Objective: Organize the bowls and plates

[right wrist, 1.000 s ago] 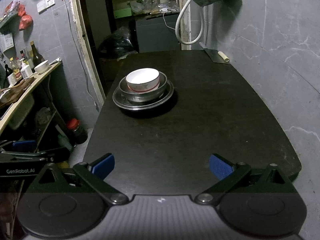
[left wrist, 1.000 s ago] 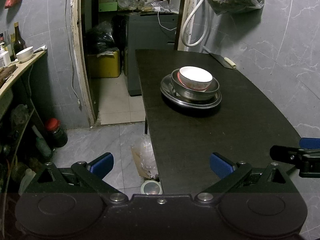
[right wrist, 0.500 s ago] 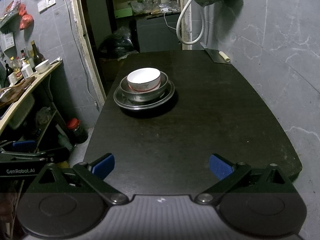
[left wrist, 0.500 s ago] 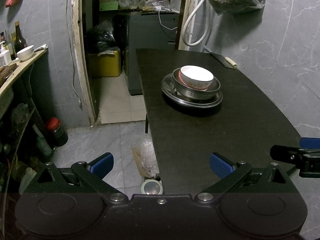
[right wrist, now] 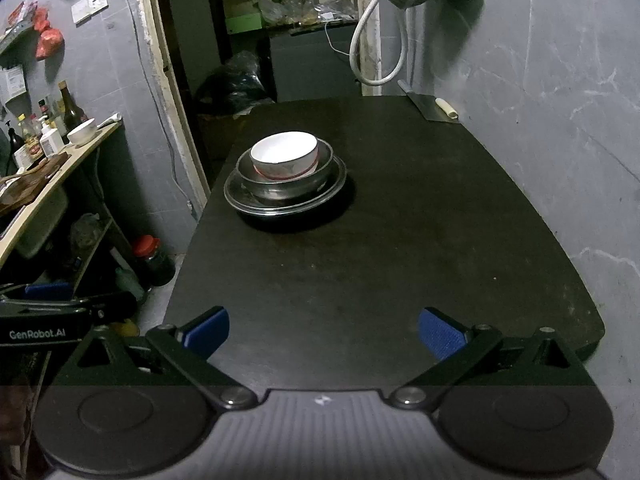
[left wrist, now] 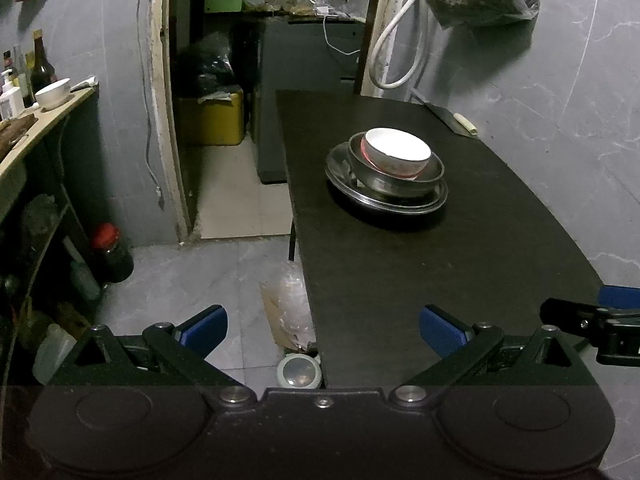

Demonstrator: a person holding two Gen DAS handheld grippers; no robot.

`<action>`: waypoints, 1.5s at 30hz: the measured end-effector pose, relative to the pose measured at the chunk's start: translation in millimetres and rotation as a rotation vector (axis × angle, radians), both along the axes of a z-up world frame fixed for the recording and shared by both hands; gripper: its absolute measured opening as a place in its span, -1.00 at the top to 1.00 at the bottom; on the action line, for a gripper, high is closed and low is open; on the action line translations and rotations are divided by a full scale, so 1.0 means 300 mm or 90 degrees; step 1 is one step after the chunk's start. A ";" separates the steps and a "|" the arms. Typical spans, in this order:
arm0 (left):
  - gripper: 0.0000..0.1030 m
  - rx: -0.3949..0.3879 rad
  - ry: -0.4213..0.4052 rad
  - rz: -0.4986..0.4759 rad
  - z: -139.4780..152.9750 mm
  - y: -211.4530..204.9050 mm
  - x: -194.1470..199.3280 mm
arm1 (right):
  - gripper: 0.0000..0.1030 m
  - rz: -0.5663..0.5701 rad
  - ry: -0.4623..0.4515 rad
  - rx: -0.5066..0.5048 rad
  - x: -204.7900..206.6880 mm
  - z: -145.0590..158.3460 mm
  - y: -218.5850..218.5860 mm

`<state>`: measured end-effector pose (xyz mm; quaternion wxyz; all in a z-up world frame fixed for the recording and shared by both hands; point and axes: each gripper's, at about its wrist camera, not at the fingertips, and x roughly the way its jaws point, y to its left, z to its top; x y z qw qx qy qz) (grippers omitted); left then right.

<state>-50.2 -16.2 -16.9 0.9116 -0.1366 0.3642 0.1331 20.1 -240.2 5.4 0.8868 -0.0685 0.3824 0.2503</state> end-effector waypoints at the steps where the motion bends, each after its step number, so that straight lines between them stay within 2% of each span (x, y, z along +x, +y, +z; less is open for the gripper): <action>1: -0.98 0.000 0.001 -0.001 0.001 -0.002 0.000 | -1.00 0.000 0.001 0.000 0.001 0.001 0.001; 8: -0.98 -0.028 -0.013 -0.004 0.016 0.003 0.001 | -1.00 0.000 0.003 -0.001 0.006 -0.002 -0.001; 36: -0.98 -0.025 0.003 -0.018 0.011 -0.012 0.030 | -1.00 -0.005 0.016 -0.004 0.020 -0.019 -0.008; 45: -0.98 -0.026 -0.006 -0.016 0.013 -0.007 0.031 | -1.00 -0.003 0.020 -0.005 0.026 -0.027 0.000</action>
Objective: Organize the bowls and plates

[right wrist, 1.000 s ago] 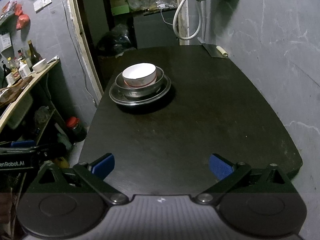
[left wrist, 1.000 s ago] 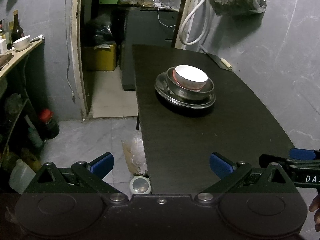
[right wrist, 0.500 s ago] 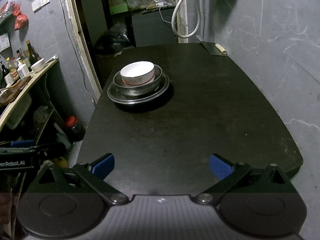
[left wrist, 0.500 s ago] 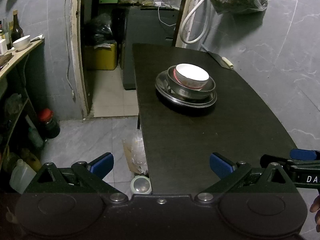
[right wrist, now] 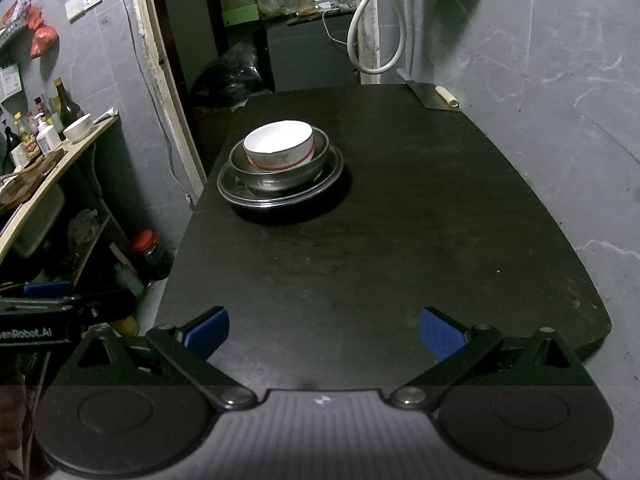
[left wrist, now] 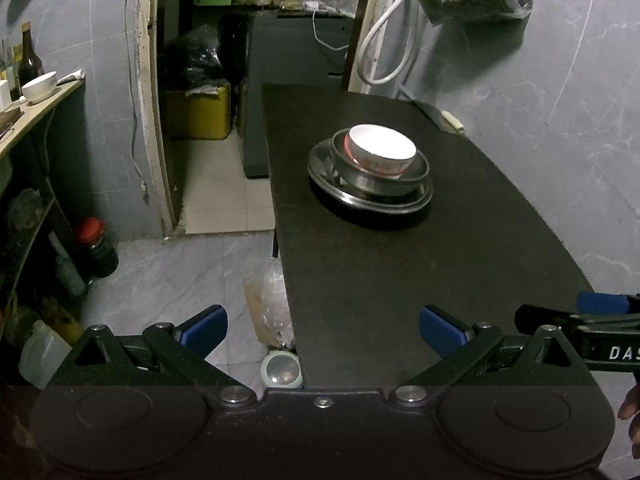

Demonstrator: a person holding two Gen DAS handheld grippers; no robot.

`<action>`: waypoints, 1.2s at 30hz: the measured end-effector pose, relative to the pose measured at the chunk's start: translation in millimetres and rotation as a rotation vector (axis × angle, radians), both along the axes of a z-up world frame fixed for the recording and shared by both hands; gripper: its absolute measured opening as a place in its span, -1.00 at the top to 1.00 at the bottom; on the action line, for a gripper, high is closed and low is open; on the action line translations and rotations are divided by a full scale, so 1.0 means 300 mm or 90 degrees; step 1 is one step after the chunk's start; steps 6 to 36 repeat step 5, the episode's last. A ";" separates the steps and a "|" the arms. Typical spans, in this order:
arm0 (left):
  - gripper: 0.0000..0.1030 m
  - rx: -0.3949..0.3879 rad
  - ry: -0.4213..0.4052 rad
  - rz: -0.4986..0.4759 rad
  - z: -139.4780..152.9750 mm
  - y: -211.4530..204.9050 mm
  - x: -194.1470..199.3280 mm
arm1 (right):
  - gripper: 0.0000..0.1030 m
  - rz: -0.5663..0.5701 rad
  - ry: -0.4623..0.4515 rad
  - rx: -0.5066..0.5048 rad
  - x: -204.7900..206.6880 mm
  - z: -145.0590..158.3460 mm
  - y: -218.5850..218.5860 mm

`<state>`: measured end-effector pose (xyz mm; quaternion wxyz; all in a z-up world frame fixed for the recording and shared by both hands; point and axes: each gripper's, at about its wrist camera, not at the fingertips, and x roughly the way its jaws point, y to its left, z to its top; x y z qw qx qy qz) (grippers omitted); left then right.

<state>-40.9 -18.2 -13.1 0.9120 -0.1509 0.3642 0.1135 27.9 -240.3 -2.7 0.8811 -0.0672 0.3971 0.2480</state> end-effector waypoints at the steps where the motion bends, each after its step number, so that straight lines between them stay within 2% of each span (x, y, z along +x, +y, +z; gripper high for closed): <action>1: -0.98 0.003 -0.004 0.000 0.001 -0.001 0.001 | -1.00 0.000 0.001 0.000 0.000 0.000 -0.001; 36: -0.98 0.004 -0.003 -0.005 -0.003 -0.005 0.016 | -1.00 0.000 0.003 0.000 0.002 -0.004 0.000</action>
